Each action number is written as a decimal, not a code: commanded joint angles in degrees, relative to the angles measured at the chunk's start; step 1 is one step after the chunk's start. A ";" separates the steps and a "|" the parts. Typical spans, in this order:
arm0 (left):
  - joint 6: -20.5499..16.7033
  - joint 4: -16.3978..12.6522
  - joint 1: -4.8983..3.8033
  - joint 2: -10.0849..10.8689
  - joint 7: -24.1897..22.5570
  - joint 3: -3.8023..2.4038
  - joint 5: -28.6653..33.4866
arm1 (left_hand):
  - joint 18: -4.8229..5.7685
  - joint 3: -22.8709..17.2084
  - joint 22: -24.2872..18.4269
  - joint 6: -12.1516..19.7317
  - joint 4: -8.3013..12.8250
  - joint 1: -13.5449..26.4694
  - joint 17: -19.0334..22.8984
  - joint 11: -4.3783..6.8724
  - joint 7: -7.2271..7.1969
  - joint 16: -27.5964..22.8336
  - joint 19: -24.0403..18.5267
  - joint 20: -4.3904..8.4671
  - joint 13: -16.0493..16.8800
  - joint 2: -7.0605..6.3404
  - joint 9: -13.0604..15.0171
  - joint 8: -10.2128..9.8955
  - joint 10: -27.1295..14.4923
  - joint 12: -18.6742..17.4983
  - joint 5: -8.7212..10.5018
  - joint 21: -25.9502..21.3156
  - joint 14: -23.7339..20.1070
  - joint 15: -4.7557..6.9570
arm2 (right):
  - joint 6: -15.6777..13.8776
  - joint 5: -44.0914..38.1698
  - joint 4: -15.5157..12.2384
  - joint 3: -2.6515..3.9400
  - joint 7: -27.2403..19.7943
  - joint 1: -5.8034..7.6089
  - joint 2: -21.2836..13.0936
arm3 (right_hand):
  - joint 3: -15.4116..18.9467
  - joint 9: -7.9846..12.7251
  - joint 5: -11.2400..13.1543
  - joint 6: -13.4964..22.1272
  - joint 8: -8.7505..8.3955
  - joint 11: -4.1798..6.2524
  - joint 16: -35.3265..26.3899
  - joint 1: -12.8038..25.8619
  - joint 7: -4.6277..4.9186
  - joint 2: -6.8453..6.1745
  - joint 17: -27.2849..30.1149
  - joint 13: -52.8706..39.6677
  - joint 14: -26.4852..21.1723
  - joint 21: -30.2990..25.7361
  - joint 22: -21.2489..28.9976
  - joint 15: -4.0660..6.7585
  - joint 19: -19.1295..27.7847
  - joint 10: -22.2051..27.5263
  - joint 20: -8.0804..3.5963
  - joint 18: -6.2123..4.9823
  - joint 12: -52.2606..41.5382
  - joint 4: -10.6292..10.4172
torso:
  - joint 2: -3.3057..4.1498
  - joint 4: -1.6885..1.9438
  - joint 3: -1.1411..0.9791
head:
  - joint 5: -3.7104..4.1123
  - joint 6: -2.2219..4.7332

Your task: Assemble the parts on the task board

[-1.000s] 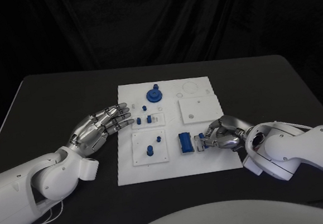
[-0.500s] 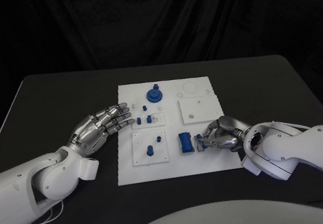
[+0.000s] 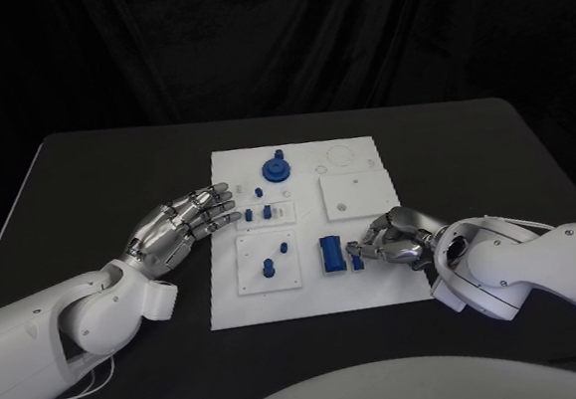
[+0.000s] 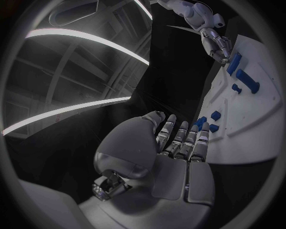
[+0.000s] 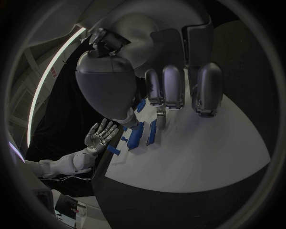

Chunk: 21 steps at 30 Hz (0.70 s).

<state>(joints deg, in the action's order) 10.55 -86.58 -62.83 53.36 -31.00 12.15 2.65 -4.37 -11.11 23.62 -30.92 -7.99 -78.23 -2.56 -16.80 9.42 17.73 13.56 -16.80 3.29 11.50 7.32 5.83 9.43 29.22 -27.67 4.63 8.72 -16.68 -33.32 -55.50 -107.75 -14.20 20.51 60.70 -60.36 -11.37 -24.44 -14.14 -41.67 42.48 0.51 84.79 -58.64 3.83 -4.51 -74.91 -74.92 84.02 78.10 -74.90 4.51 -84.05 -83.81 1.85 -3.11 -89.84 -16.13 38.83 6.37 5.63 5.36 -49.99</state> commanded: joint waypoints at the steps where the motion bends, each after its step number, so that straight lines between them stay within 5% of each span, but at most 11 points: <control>1: 0.87 -0.06 0.14 -0.08 -0.51 -0.05 0.13 | 0.34 -0.30 -0.08 -0.19 0.06 0.59 -0.07 0.01 1.74 0.16 0.37 0.02 0.00 -0.15 -0.01 0.15 0.37 -0.32 0.32 -0.22 -0.45 0.07 | -0.18 -1.07 -0.07 0.00 0.09 -0.05 -0.07 | 0.70 -0.13 0.53 -0.25 -0.22 -0.28 -0.26 0.68 0.19 0.36 -3.52 -15.08 3.86 -0.34 -11.10 -0.43 -1.86 -6.19 0.27 0.11 -0.16 -0.21 | -0.01 -0.01 0.01 | 0.00 -0.01; 4: 0.88 -0.05 0.18 -0.07 -0.55 -0.05 0.13 | 0.34 -0.30 -0.08 -0.19 0.06 0.59 -0.07 0.01 1.74 0.16 0.37 0.02 0.00 -0.15 -0.01 0.15 0.37 -0.32 0.32 -0.22 -0.45 0.07 | -0.85 -1.13 -0.13 0.00 -0.93 -0.05 -0.21 | 1.37 -0.36 -0.52 -0.49 -0.27 -0.20 -0.21 1.16 0.09 1.25 -3.60 -15.08 3.88 -0.31 -11.11 -0.36 -1.88 -6.19 0.23 0.12 -0.16 -0.31 | -0.02 0.02 -0.01 | 0.08 -0.01; 10: 0.80 -0.14 0.22 0.07 -0.65 -0.05 0.13 | 0.34 -0.30 -0.08 -0.19 0.06 0.59 -0.07 0.01 1.74 0.16 0.37 0.02 0.00 -0.15 -0.01 0.15 0.37 -0.32 0.32 -0.22 -0.45 0.07 | -2.65 -1.32 -0.58 -0.02 -4.83 -0.05 -1.00 | 1.37 -0.97 -7.28 -0.46 -0.42 -0.09 -0.03 -2.09 0.01 2.09 -3.89 -15.08 3.95 -0.11 -11.19 -0.25 -1.97 -6.19 0.10 0.17 -0.16 0.89 | -0.01 -0.03 -0.04 | -0.08 -0.01; 16: -0.11 -0.77 0.24 0.71 -1.61 -0.05 0.13 | 0.35 -0.73 -0.06 -0.73 0.15 0.49 -0.10 -0.03 1.71 0.45 0.45 0.02 0.00 -0.40 0.09 0.31 0.49 -0.18 -0.07 -0.19 -0.36 0.03 | -7.27 -2.13 -1.29 -0.03 -12.49 -0.04 -2.77 | 1.49 -1.43 -8.86 -1.02 -0.14 -0.05 -0.91 -3.76 -0.10 2.07 -2.15 -15.08 3.56 -2.26 -10.49 -0.23 -1.17 -6.19 0.12 -0.33 -0.16 0.98 | -0.02 -0.07 -0.02 | -0.42 -0.01; 20: -1.74 -1.61 0.23 1.37 -3.26 -0.06 0.13 | 0.37 -1.36 0.01 -1.26 0.45 0.29 -0.15 -0.06 1.70 0.87 0.65 0.02 0.02 -0.96 0.16 0.49 0.82 0.07 -0.71 -0.10 -0.17 0.02 | -10.87 1.70 -1.66 0.02 -21.03 0.62 -4.37 | 2.11 -1.73 -8.68 -1.49 -0.33 -0.17 -6.02 -4.44 -0.02 2.01 6.40 -8.33 0.76 -11.04 -7.60 -0.48 2.54 -0.24 0.39 -2.12 2.93 -0.35 | -0.03 -0.05 0.01 | -0.63 -0.01; 21: -2.60 -1.96 0.22 1.60 -3.92 -0.06 0.13 | 0.37 -1.54 -0.39 -1.49 0.56 0.23 -0.11 -0.08 1.72 0.67 0.41 0.03 0.02 -1.13 0.20 0.56 0.91 0.12 -0.92 -0.19 -0.34 0.08 | -10.99 4.87 -1.43 0.03 -24.22 1.27 -4.66 | 2.15 -1.71 -8.47 -1.37 -0.77 -0.47 -9.71 -4.40 0.26 2.70 11.86 -3.85 -1.50 -17.05 -5.51 -0.86 5.24 3.93 0.68 -3.21 5.50 -0.44 | -0.02 -0.04 0.00 | -0.63 -0.01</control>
<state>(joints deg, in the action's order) 9.84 -88.14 -62.66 54.92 -31.90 12.14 2.65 -4.38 -12.62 22.97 -32.24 -7.42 -78.15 -2.64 -16.84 9.56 17.92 13.79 -16.87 3.29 10.72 7.48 6.09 9.88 29.22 -28.64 4.42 8.08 -16.47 -39.36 -55.36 -109.18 -14.31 7.02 61.50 -64.82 -9.21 -26.07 -22.67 -42.75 41.55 -0.08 74.68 -63.23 3.96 -1.88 -62.60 -74.67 81.86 60.52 -74.91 3.64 -78.48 -79.19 2.60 -6.08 -84.10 -16.32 38.80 6.31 5.59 4.80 -49.99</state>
